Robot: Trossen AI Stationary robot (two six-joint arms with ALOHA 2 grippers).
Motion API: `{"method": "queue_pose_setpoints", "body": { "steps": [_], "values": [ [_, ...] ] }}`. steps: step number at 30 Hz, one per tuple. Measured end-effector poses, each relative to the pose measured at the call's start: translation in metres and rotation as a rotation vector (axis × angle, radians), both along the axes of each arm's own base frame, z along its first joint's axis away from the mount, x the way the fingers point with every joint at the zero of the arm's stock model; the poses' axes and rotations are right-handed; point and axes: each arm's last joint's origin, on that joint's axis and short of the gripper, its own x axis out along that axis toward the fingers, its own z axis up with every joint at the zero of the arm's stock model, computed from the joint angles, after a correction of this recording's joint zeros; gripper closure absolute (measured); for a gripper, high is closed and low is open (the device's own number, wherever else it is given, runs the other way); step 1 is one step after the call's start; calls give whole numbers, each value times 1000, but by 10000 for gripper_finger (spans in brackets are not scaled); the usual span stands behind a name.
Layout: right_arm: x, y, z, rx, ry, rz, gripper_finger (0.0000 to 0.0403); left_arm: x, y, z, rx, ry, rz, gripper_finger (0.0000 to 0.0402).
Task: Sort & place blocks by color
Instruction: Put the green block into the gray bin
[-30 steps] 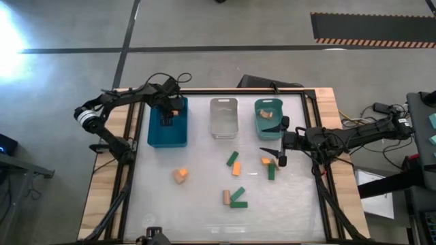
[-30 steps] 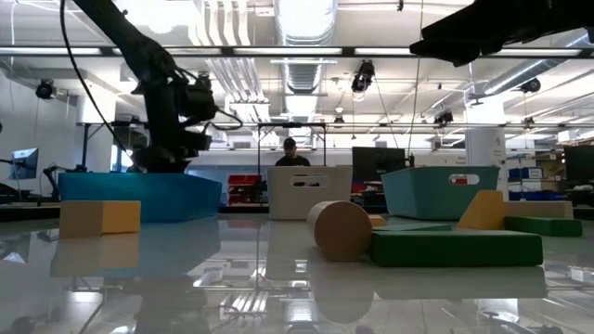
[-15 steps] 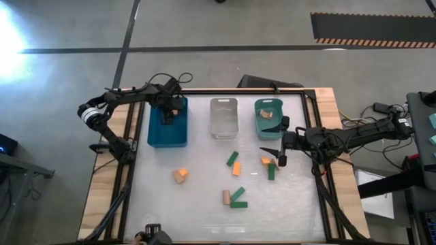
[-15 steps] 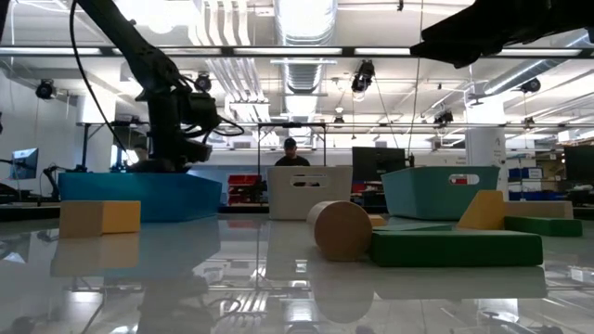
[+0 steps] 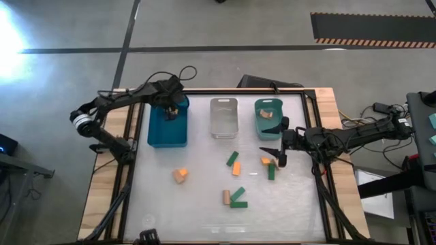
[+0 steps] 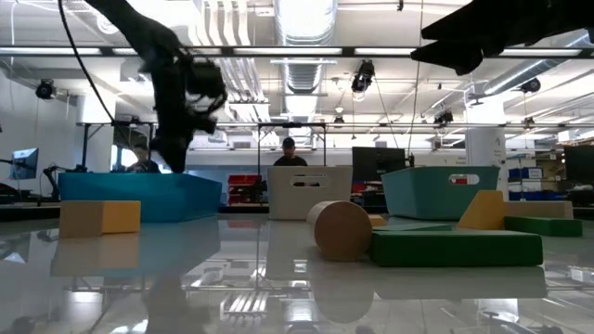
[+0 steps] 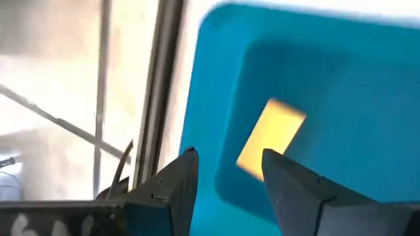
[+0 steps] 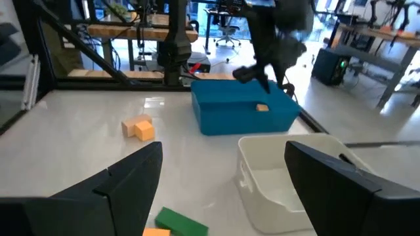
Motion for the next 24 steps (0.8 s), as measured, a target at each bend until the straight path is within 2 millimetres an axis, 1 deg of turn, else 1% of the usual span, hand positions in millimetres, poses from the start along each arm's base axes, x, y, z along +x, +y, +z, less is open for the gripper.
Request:
{"method": "queue_pose_setpoints", "body": {
  "steps": [3, 7, 12, 15, 19, 21, 24],
  "values": [
    [2, 0, -2, 61, 6, -11, 92, 8, -21, 22, 17, -148, 19, 249],
    [8, 1, -8, 91, 39, -20, 102, 15, -58, 47, 20, -380, 18, 249],
    [20, 3, -5, 92, 72, -22, 115, 22, -104, 66, -27, -669, 17, 249],
    [28, 4, -1, 83, 121, -24, 121, 25, -129, 69, -71, -815, -28, 249],
    [40, 6, 4, 64, 233, -30, 129, 31, -158, 64, -113, -980, -130, 249],
    [46, 7, 7, 55, 284, -31, 132, 34, -169, 62, -122, -1066, -181, 249],
    [56, 9, 12, 38, 361, -34, 135, 36, -180, 56, -130, -1167, -237, 249]
  ]
}}
